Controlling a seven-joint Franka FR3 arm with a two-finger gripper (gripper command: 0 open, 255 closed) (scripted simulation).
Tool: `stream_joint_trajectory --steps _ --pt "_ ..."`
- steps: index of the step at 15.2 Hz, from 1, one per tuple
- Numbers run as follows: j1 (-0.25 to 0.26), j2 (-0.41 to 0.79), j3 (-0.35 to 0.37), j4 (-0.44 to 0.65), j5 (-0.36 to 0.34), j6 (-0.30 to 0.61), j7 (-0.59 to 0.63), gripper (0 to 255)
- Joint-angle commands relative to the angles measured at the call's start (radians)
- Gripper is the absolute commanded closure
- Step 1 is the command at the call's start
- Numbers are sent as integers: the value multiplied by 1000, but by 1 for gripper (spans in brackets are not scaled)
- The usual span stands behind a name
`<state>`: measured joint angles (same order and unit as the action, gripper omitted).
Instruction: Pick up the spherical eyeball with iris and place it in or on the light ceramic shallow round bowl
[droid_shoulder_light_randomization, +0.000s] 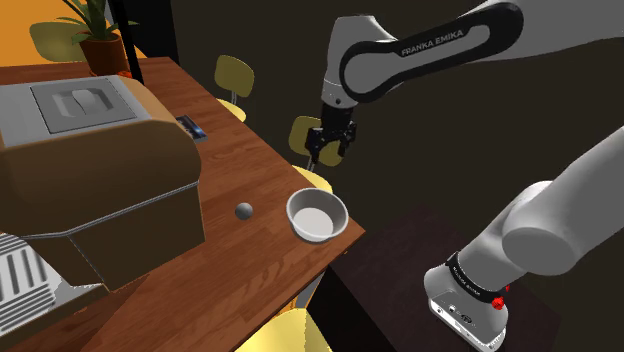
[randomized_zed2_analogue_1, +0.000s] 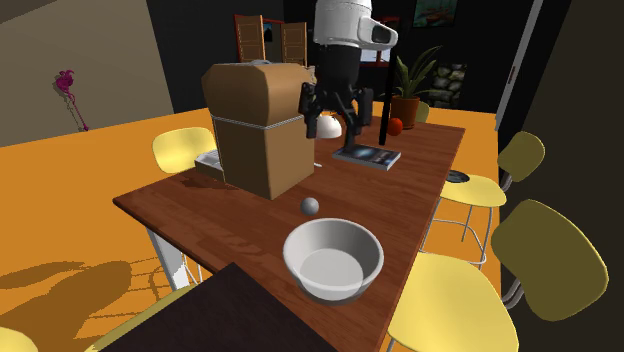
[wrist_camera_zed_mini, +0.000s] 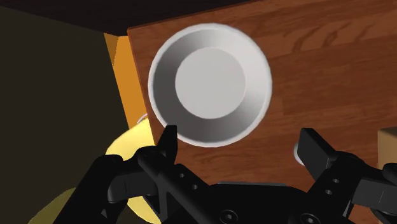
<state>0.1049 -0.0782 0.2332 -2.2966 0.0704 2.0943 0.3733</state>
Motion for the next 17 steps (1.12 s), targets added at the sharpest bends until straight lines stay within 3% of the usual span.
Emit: stream_joint_trajectory --steps 1,9,17 --pt "9 85 15 45 -19 32 38 0" --pt "73 408 31 263 -111 95 175 0" --pt "165 736 6 570 -177 76 267 0"
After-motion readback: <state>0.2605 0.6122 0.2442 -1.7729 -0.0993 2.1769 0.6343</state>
